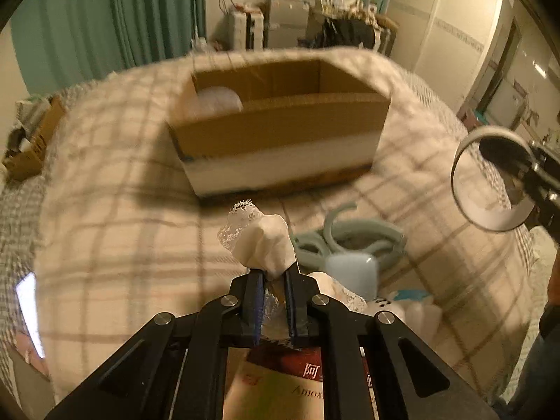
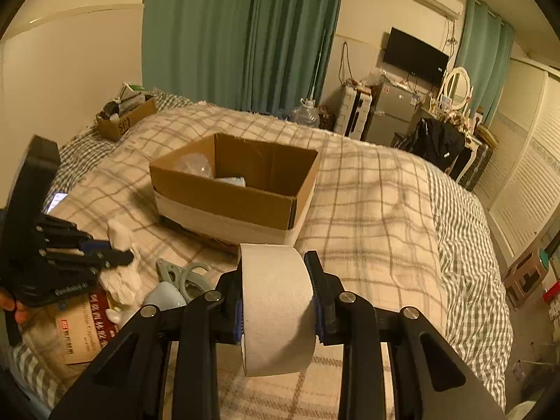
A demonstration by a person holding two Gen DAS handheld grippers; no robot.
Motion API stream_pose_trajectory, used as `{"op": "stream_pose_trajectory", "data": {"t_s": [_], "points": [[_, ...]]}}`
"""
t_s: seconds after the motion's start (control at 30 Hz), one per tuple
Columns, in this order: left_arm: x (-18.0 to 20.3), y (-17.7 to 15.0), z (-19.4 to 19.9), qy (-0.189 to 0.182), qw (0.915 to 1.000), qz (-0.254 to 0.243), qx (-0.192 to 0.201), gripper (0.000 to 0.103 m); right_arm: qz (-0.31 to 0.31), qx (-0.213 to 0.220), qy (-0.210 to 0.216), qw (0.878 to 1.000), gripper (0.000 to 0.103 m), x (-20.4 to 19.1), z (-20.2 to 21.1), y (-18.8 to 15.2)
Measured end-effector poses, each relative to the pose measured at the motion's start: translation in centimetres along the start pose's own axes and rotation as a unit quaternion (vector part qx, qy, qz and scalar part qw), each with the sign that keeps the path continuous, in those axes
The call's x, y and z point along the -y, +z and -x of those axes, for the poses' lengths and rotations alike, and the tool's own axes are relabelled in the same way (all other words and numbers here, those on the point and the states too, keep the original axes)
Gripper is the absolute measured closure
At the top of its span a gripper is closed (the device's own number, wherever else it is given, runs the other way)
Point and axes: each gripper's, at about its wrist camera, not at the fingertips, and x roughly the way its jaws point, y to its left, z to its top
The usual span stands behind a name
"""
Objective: Organize objects
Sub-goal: 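Grasp the white crumpled cloth with the left gripper while the right holds the tape, then drop the cloth and tape roll into the box, opening both grippers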
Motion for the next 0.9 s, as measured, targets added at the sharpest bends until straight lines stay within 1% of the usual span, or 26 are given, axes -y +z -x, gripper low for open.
{"op": "stream_pose_trajectory", "data": {"t_s": [0.13, 0.17, 0.27, 0.37, 0.4, 0.5, 0.63, 0.73, 0.9], "points": [[-0.5, 1.7, 2.4, 0.008, 0.9992, -0.002, 0.039, 0.093, 0.015, 0.021, -0.001, 1.000, 0.076, -1.1, 1.4, 1.0], [-0.8, 2.3, 2.8, 0.007, 0.9988, -0.002, 0.048, 0.093, 0.018, 0.024, 0.003, 1.000, 0.076, -1.3, 1.6, 1.4], [-0.8, 3.9, 4.0, 0.011, 0.9972, -0.005, 0.074, 0.093, 0.022, 0.034, 0.032, 0.999, 0.076, -1.8, 1.9, 3.0], [-1.5, 5.9, 4.5, 0.013, 0.9958, -0.003, 0.091, 0.093, 0.035, 0.044, 0.033, 0.998, 0.076, -2.2, 2.0, 4.7], [-1.7, 6.8, 4.5, 0.011, 0.9954, -0.002, 0.095, 0.093, 0.036, 0.048, 0.040, 0.997, 0.076, -2.2, 1.9, 5.5], [-2.3, 8.8, 4.2, 0.012, 0.9943, 0.000, 0.106, 0.093, 0.035, 0.058, 0.052, 0.996, 0.076, -2.1, 1.4, 7.8], [-3.1, 12.1, 3.5, 0.015, 0.9925, -0.002, 0.121, 0.093, 0.035, 0.063, 0.044, 0.996, 0.076, -1.6, -0.6, 11.1], [-3.6, 14.2, 2.6, 0.025, 0.9914, -0.009, 0.128, 0.093, 0.040, 0.063, 0.035, 0.997, 0.076, -1.2, -2.4, 13.3], [-5.0, 17.6, -0.3, 0.041, 0.9915, -0.015, 0.122, 0.093, 0.050, 0.062, 0.023, 0.997, 0.076, -0.6, -5.8, 16.7]]}}
